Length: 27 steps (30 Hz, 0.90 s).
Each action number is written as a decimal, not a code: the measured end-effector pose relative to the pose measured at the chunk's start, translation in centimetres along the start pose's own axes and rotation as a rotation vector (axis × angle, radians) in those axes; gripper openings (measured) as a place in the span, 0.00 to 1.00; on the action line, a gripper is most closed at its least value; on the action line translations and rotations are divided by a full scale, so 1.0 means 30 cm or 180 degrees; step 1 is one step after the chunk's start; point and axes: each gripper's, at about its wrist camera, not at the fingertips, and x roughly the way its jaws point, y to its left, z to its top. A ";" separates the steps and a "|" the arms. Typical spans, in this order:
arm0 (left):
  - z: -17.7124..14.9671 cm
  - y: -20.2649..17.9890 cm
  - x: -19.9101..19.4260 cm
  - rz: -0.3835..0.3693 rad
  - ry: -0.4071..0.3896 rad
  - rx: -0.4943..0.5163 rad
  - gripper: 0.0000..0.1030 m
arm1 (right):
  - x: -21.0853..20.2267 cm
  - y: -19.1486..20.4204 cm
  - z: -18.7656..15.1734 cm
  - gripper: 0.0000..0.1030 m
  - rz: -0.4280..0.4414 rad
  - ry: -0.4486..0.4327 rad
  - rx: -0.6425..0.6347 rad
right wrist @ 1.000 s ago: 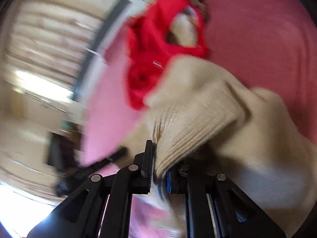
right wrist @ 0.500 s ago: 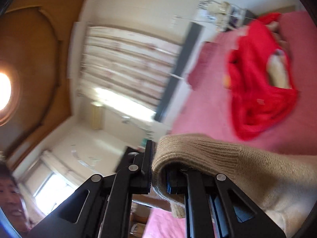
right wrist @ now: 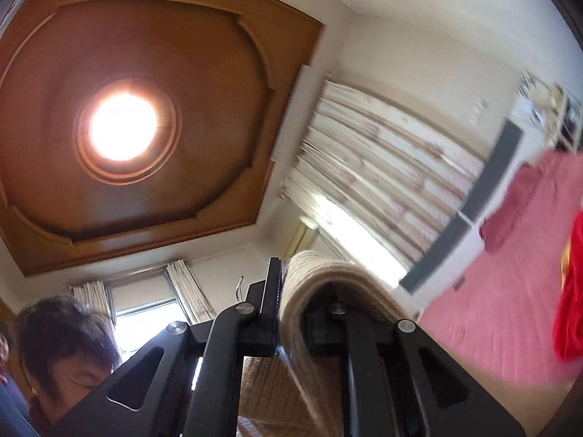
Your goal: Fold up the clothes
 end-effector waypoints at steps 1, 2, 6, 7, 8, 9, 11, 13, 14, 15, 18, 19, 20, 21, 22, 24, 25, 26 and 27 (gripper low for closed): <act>0.019 -0.019 -0.033 0.0037 -0.0049 0.0072 0.03 | 0.025 0.026 0.002 0.10 0.0066 0.0020 -0.0028; 0.034 -0.037 -0.061 0.0055 -0.0080 0.0152 0.03 | 0.052 0.053 0.000 0.11 0.0096 0.0051 -0.0081; 0.058 -0.068 -0.174 0.0296 -0.0299 0.0282 0.03 | 0.185 0.086 -0.033 0.11 0.0076 0.0263 -0.0175; 0.062 -0.058 -0.197 0.0361 -0.0362 0.0274 0.03 | 0.220 0.078 -0.045 0.11 0.0065 0.0315 -0.0149; 0.065 -0.048 -0.218 0.0424 -0.0423 0.0267 0.03 | 0.254 0.066 -0.059 0.11 0.0051 0.0361 -0.0114; 0.067 -0.030 -0.228 0.0482 -0.0451 0.0262 0.03 | 0.291 0.051 -0.072 0.11 0.0041 0.0414 -0.0064; 0.054 0.044 -0.217 0.0621 -0.0380 0.0109 0.03 | 0.382 0.019 -0.108 0.11 -0.0048 0.0548 -0.0043; 0.030 0.132 -0.180 0.0730 -0.0217 -0.0084 0.03 | 0.496 -0.042 -0.148 0.11 -0.0186 0.0728 0.0091; 0.001 0.185 -0.136 0.0853 -0.0086 -0.0154 0.03 | 0.559 -0.086 -0.174 0.11 -0.0277 0.0838 0.0153; -0.035 0.235 -0.090 0.0936 0.0065 -0.0213 0.03 | 0.620 -0.131 -0.204 0.11 -0.0425 0.0940 0.0154; -0.161 0.398 0.045 0.1120 0.0502 -0.0488 0.03 | 0.795 -0.279 -0.273 0.11 -0.0737 0.1153 0.0230; -0.208 0.454 0.084 0.1156 0.0651 -0.0614 0.03 | 0.851 -0.337 -0.285 0.11 -0.0888 0.1192 0.0216; -0.253 0.505 0.117 0.1192 0.0753 -0.0718 0.03 | 0.912 -0.409 -0.289 0.11 -0.1005 0.1251 0.0296; -0.298 0.551 0.148 0.1280 0.0865 -0.0787 0.03 | 0.970 -0.493 -0.297 0.12 -0.1221 0.1367 0.0329; -0.345 0.594 0.179 0.1364 0.0988 -0.0849 0.03 | 1.026 -0.582 -0.312 0.12 -0.1560 0.1510 0.0265; -0.464 0.633 0.218 0.1408 0.1213 -0.0906 0.03 | 1.118 -0.771 -0.344 0.30 -0.2217 0.1860 0.0255; -0.531 0.647 0.236 0.1417 0.1347 -0.0938 0.03 | 1.139 -0.879 -0.364 0.38 -0.2514 0.2129 0.0416; -0.597 0.659 0.253 0.1425 0.1479 -0.0968 0.03 | 1.140 -0.966 -0.384 0.47 -0.2896 0.2312 0.0492; -0.666 0.656 0.266 0.1437 0.1588 -0.0965 0.03 | 1.124 -1.023 -0.406 0.48 -0.3163 0.2425 0.0510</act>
